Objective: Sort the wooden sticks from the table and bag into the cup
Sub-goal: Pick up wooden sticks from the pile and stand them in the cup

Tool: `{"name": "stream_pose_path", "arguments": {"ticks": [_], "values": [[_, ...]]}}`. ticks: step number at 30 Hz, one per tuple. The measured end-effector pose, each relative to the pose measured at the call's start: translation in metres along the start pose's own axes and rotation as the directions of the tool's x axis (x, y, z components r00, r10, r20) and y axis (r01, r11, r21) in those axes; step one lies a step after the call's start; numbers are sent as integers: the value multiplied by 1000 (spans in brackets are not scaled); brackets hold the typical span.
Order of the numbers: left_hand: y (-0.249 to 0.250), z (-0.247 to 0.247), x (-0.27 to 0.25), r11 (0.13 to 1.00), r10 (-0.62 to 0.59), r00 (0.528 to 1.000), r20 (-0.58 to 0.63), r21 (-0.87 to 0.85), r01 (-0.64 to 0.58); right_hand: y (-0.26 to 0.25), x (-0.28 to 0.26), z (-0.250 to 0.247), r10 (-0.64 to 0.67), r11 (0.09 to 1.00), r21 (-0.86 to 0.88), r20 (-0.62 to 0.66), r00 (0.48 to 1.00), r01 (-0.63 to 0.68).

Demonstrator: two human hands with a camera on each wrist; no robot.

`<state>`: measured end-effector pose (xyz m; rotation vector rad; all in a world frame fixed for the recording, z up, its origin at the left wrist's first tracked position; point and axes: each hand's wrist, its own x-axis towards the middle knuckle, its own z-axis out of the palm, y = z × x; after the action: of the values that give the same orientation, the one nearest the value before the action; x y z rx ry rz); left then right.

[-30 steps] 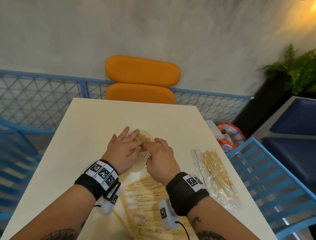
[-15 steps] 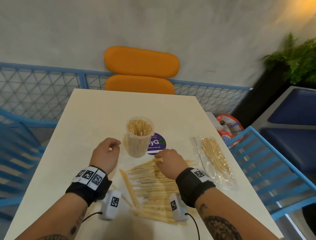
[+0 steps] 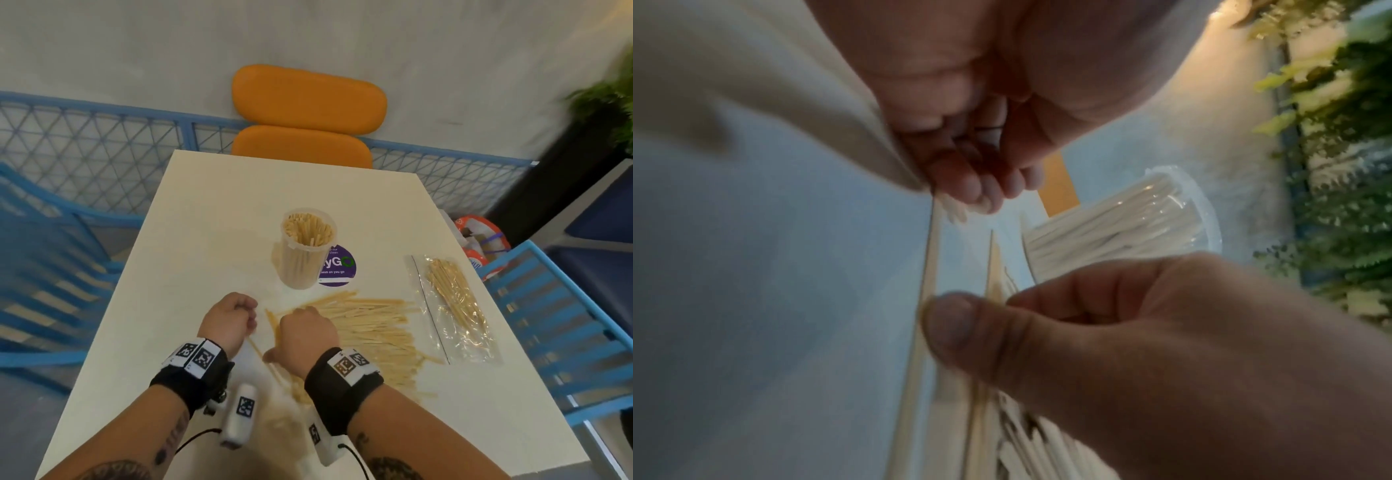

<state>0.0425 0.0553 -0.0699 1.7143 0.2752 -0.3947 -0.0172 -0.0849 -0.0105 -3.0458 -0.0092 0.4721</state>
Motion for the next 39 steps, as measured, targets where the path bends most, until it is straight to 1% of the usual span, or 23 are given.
{"name": "stream_pose_path", "arguments": {"ticks": [2,5,6,7,9,11,13,18,21,23,25,26,27,29,30,31,32,34,36,37,39], "values": [[2,2,-4,986,-5,1000,30,-168,10,-2,0,3,15,1000,26,-12,1000,-15],[5,-3,-12,944,-37,999,10,-328,39,-7,-2,7,40,999,37,-34,999,-39],[5,-5,-13,933,-52,999,11,-355,52,-10,-3,8,44,999,28,-31,999,-43],[5,-6,-12,933,-58,998,18,-355,60,-14,-5,10,48,999,19,-23,999,-48],[5,-7,-10,962,-45,998,33,-269,52,-21,-7,13,59,998,8,-13,998,-59],[3,-5,-8,988,-3,999,52,-152,11,-25,-8,12,68,998,11,-22,997,-67],[0,-5,-9,995,32,997,67,-100,-26,-26,-6,10,77,997,12,-24,997,-77],[1,-9,-11,986,19,1000,18,-165,-16,-26,-1,3,117,990,78,-32,993,-114],[1,-11,-12,989,28,1000,-15,-147,-30,-23,6,-1,154,971,178,31,988,-157],[3,-10,-14,988,30,999,-35,-151,-35,-18,9,-5,163,948,271,41,986,-168],[9,-8,-20,987,30,999,-38,-159,-36,-10,8,-12,164,906,400,-19,986,-143],[14,-6,-25,984,26,1000,-13,-178,-28,-6,5,-15,168,872,476,-64,984,-117],[20,-3,-32,976,14,999,41,-219,-5,-3,2,-19,173,831,550,-108,979,-86],[33,4,-43,924,-13,977,215,-372,94,1,-4,-25,181,754,656,-172,968,-24],[39,8,-48,881,-12,955,296,-448,150,2,-6,-27,180,731,683,-192,965,0],[45,12,-51,846,-7,936,351,-497,193,3,-8,-28,176,721,693,-210,962,19],[48,15,-53,833,-3,926,376,-511,211,4,-9,-28,170,725,688,-230,958,36],[53,20,-55,853,7,926,377,-486,191,10,-12,-28,149,729,680,-259,954,71],[55,22,-54,878,31,934,356,-457,146,20,-19,-27,133,719,689,-271,953,95],[55,22,-53,891,39,944,327,-439,115,26,-24,-26,139,738,668,-287,948,94],[55,21,-49,905,27,973,230,-418,74,38,-36,-22,156,825,563,-304,940,46]]}}
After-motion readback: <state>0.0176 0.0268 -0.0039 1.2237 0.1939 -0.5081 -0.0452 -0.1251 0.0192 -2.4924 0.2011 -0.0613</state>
